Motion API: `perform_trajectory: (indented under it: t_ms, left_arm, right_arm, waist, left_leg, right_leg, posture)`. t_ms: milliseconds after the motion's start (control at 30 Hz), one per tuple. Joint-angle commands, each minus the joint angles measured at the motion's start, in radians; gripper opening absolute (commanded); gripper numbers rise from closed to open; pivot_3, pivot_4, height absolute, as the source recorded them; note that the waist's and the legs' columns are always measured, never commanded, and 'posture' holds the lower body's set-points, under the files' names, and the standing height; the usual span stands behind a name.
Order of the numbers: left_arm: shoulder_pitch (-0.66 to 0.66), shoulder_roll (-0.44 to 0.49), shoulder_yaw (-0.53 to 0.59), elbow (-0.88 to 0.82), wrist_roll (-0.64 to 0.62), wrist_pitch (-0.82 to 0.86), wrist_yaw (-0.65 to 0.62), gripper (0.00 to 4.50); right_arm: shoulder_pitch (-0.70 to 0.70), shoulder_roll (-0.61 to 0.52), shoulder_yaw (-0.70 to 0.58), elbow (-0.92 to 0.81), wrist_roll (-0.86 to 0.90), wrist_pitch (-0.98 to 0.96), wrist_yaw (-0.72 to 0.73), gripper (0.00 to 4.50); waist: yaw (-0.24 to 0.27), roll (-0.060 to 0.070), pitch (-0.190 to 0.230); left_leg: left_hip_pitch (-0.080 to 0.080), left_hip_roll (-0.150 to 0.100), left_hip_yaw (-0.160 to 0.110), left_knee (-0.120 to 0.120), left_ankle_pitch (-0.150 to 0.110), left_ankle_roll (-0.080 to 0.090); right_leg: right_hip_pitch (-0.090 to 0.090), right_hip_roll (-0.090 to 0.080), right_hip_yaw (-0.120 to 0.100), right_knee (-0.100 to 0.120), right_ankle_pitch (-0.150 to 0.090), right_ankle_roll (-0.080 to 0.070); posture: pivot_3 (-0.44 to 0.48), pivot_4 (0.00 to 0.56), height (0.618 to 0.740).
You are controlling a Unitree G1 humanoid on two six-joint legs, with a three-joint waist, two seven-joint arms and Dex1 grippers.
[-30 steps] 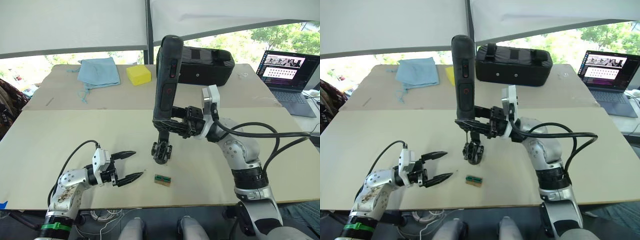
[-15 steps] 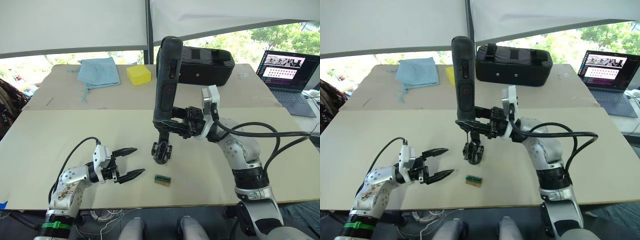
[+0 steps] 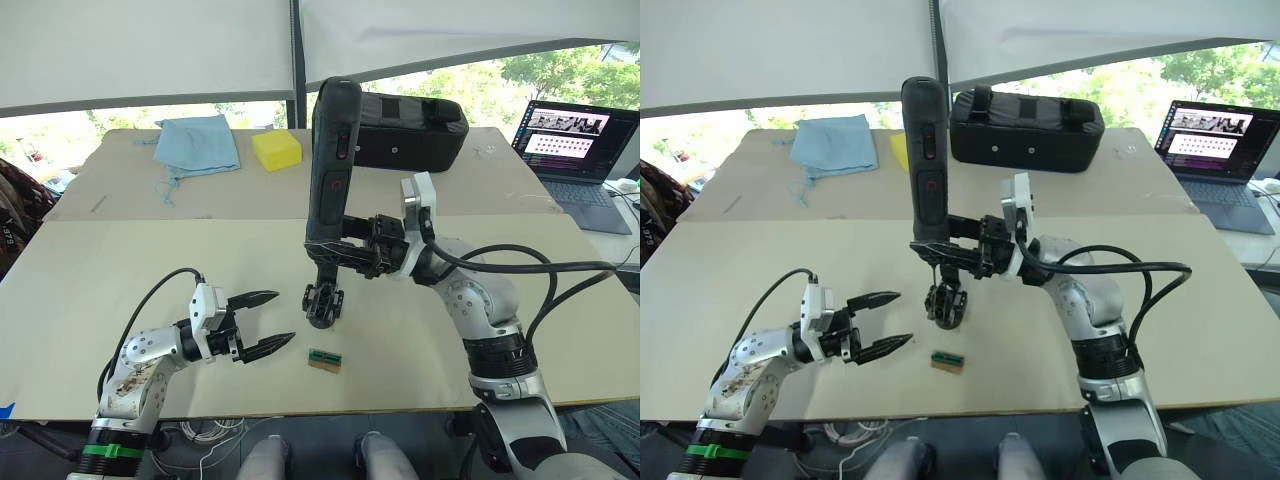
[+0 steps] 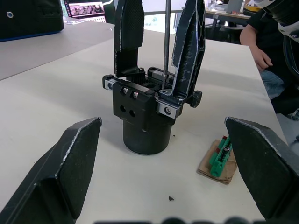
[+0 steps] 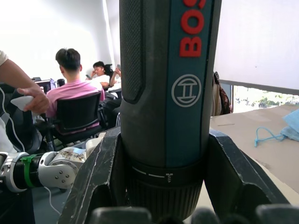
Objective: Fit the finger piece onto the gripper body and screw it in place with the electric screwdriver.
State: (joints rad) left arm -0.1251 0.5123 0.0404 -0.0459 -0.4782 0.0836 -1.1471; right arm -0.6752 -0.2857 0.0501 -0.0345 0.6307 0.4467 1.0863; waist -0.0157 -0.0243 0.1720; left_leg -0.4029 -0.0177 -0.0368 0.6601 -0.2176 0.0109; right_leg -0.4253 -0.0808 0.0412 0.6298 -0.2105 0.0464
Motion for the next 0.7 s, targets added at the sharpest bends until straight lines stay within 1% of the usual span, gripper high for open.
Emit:
perform_trajectory:
  t_ms: [33, 700]
  left_arm:
    - [-0.013, 0.011, 0.008, -0.032, -0.013, 0.002, 0.002, 4.5]
    - [-0.018, 0.014, -0.001, -0.048, -0.005, 0.019, 0.012, 4.5]
  right_arm:
    - [-0.016, 0.003, -0.009, -0.025, 0.011, -0.018, 0.004, 1.9]
    - [-0.011, 0.008, -0.006, -0.028, 0.013, -0.023, -0.004, 1.9]
  waist:
    - [0.0, 0.0, 0.0]
    - [0.0, 0.0, 0.0]
  left_leg:
    - [0.0, 0.0, 0.0, 0.0, 0.0, 0.0]
    - [0.0, 0.0, 0.0, 0.0, 0.0, 0.0]
  right_leg:
    - [0.0, 0.0, 0.0, 0.0, 0.0, 0.0]
    - [0.0, 0.0, 0.0, 0.0, 0.0, 0.0]
  posture:
    - [0.0, 0.15, 0.74]
    - [0.0, 0.15, 0.74]
